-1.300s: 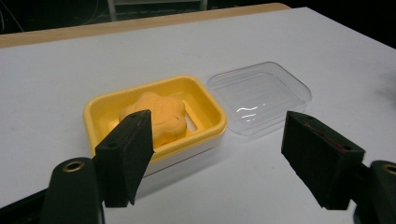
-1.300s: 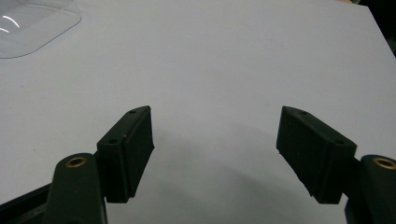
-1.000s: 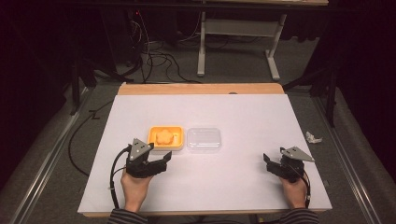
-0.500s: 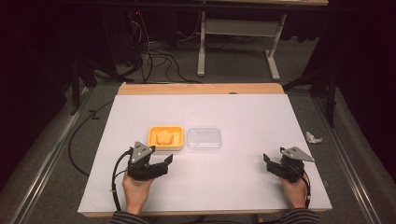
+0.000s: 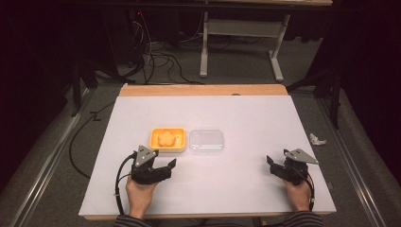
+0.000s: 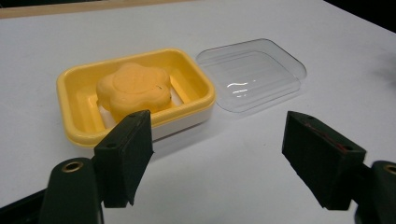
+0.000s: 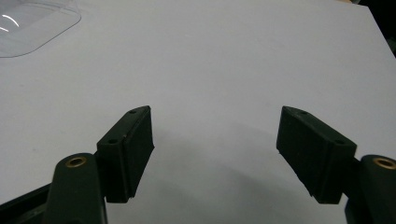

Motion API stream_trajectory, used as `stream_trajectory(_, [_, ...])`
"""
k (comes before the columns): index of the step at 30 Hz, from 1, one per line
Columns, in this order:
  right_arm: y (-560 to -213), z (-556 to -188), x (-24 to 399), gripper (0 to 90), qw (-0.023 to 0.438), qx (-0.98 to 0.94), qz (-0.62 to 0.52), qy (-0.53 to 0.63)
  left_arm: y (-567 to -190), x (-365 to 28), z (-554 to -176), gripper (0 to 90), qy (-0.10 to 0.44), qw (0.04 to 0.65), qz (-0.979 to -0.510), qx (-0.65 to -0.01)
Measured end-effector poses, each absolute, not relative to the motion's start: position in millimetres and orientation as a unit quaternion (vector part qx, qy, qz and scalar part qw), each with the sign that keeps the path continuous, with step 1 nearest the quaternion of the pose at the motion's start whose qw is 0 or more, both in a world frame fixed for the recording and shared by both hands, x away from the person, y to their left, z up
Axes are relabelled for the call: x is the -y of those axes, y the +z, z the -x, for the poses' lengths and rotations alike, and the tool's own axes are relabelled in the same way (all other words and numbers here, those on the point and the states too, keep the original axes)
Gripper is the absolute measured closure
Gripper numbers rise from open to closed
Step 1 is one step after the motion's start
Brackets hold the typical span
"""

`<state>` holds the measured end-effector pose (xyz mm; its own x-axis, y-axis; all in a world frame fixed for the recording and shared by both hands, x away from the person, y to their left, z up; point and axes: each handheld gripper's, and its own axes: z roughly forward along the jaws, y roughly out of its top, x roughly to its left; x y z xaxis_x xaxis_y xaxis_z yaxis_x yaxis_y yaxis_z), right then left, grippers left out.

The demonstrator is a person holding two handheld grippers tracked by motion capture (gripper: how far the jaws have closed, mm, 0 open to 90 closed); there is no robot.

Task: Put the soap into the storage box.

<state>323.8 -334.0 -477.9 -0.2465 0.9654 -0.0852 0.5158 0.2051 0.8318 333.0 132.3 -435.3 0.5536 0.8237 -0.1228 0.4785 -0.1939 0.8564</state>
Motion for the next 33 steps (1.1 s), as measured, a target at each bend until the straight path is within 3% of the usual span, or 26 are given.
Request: stream_trajectory(33, [-478,-324,334,27.6,0.321,-0.707,-0.523,0.352,-465,-116,-340,25.2,0.173,0.434,-0.766,-0.441])
